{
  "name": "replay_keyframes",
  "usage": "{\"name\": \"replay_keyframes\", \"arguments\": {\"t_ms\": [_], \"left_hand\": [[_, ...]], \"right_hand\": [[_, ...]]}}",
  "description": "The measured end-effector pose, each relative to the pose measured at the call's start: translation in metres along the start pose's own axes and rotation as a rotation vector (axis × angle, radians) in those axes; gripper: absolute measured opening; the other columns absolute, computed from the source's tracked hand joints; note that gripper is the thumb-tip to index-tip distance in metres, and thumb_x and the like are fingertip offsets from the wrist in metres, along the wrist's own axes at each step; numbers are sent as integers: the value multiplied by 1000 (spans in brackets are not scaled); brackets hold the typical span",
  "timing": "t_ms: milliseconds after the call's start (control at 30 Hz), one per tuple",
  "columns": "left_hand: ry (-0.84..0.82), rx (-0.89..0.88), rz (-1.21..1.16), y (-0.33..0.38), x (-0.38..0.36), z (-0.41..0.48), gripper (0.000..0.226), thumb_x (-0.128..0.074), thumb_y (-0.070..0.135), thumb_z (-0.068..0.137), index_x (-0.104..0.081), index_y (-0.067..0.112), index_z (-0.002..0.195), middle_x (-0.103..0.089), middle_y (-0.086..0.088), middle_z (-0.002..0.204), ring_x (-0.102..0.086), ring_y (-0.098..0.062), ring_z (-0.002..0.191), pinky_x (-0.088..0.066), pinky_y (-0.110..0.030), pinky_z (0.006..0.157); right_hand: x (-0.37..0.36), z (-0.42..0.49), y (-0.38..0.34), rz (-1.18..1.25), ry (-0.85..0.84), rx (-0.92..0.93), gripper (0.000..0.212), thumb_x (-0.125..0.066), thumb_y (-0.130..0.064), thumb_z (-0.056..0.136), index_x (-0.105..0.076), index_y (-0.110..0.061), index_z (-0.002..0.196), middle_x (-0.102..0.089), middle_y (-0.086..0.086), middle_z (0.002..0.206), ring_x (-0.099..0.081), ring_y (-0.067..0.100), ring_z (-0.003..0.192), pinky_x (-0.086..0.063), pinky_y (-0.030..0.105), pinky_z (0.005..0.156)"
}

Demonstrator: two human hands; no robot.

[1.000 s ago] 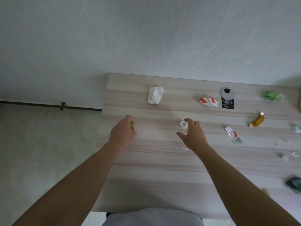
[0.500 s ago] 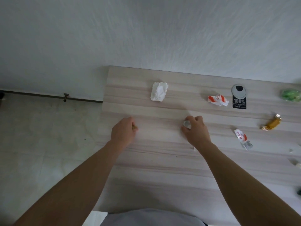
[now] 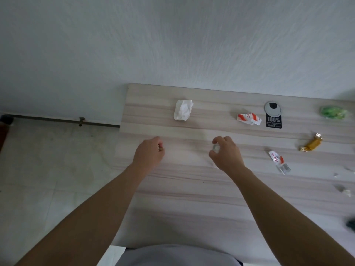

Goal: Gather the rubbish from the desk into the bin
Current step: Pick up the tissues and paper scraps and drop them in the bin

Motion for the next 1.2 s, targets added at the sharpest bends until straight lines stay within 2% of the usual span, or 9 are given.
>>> {"name": "replay_keyframes", "arguments": {"t_ms": [167, 533, 667, 833, 967, 1067, 1200], "left_hand": [[69, -51, -7, 21, 21, -26, 5, -61, 15, 80, -58, 19, 80, -61, 1, 71, -57, -22, 66, -48, -33, 61], [168, -118, -114, 55, 59, -87, 10, -64, 19, 79, -56, 23, 77, -61, 2, 70, -57, -21, 67, -48, -31, 62], [168, -231, -115, 72, 65, -110, 7, -64, 19, 79, -57, 22, 80, -64, 0, 76, -57, -21, 72, -48, -33, 64], [169, -369, -99, 88, 70, -143, 7, -65, 20, 80, -58, 21, 81, -66, -1, 80, -58, -23, 75, -50, -35, 67], [157, -443, -86, 105, 69, -173, 8, -65, 21, 81, -57, 22, 82, -65, 1, 82, -57, -21, 76, -48, -33, 66], [158, -505, -59, 130, 69, -195, 7, -65, 21, 81, -58, 21, 83, -65, 1, 82, -58, -22, 76, -50, -34, 66], [186, -582, -47, 172, 66, -225, 8, -65, 20, 80, -58, 21, 82, -65, -1, 80, -59, -23, 75, -51, -35, 66]], "right_hand": [[20, -22, -7, 34, 61, 31, 34, -64, -24, 84, -59, -18, 117, -54, 6, 115, -49, 19, 84, -41, 29, 72], [67, -100, -20, 31, 190, 78, 29, -65, -25, 82, -62, -19, 110, -56, 6, 107, -53, 23, 84, -41, 30, 72], [85, -146, -16, 62, 299, 19, 29, -66, -24, 80, -62, -18, 109, -54, 3, 103, -57, 26, 88, -44, 30, 72], [90, -208, -10, 33, 370, -45, 29, -66, -23, 81, -62, -18, 108, -56, 6, 111, -58, 27, 94, -40, 28, 74], [102, -257, 3, 17, 436, -95, 29, -66, -23, 81, -62, -16, 108, -57, 7, 113, -57, 29, 96, -40, 29, 76], [116, -290, 20, 32, 483, -132, 29, -65, -24, 80, -62, -17, 108, -56, 6, 110, -58, 30, 94, -44, 31, 78], [137, -328, 52, 33, 526, -160, 30, -64, -25, 80, -62, -17, 109, -56, 6, 105, -56, 27, 89, -41, 30, 73]]}}
Point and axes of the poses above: each hand's wrist, its own z-axis towards the middle knuckle, its own x-axis out of the back of the hand, y = z × x, the point moved 9 cm from there along z, towards the middle knuckle
